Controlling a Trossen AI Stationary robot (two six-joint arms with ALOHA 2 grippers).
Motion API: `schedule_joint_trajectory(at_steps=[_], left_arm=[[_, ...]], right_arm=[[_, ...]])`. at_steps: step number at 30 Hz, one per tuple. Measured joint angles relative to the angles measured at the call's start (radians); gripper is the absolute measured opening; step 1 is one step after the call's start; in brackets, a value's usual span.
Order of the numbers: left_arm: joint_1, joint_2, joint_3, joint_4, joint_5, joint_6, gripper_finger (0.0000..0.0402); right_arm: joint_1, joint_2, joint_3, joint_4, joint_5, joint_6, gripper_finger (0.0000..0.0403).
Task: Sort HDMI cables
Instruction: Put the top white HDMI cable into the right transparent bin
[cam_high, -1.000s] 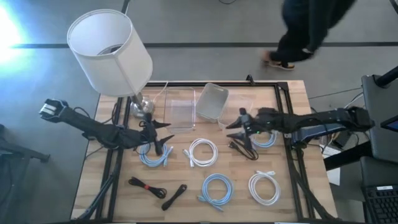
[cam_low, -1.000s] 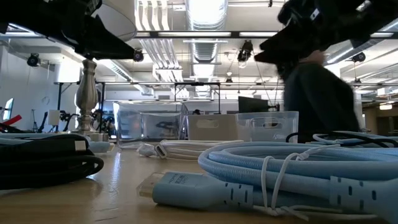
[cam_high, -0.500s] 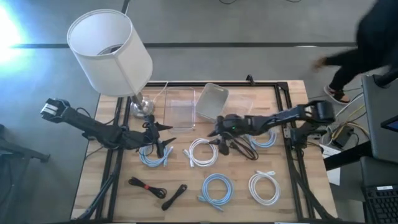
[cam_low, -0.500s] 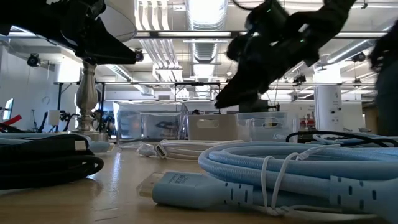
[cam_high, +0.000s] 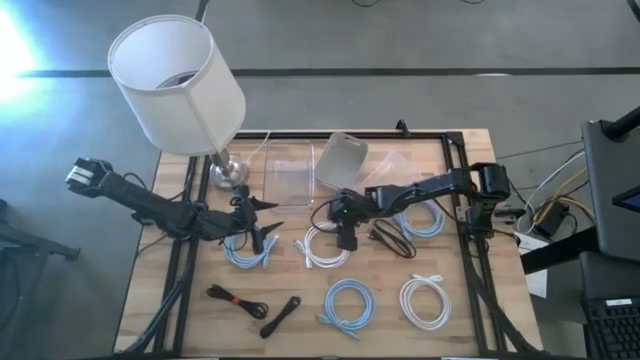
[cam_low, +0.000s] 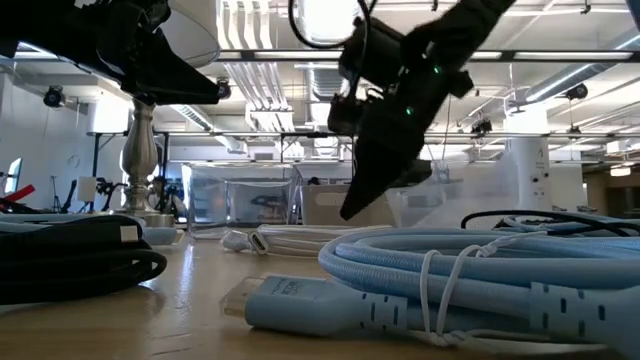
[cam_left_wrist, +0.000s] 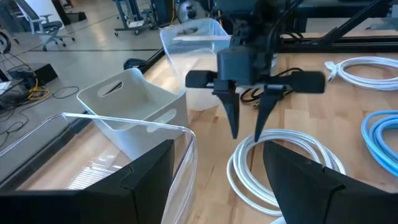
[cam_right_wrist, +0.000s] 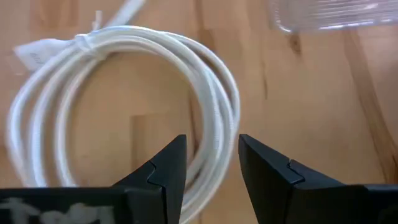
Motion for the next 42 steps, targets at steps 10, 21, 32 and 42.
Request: schedule_joint_trajectory(at_steps=[10, 21, 32, 42], left_arm=[[0.000, 0.000, 0.000, 0.000, 0.000, -0.001, 0.0250], [0.000, 0.001, 0.000, 0.000, 0.000, -0.002, 0.0250], [0.000, 0.001, -0.001, -0.001, -0.001, -0.004, 0.0250], [0.000, 0.003, -0.014, -0.004, -0.001, -0.007, 0.0250]], right_arm=[[0.003, -0.016, 0.142, -0.211, -0.002, 0.006, 0.0132], [0.003, 0.118, 0.142, -0.190, 0.013, 0.003, 0.0133], [0.003, 0.186, 0.219, -0.213, 0.029, -0.030, 0.0091], [0.006, 0.154, 0.295, -0.379, 0.028, -0.051, 0.0018]])
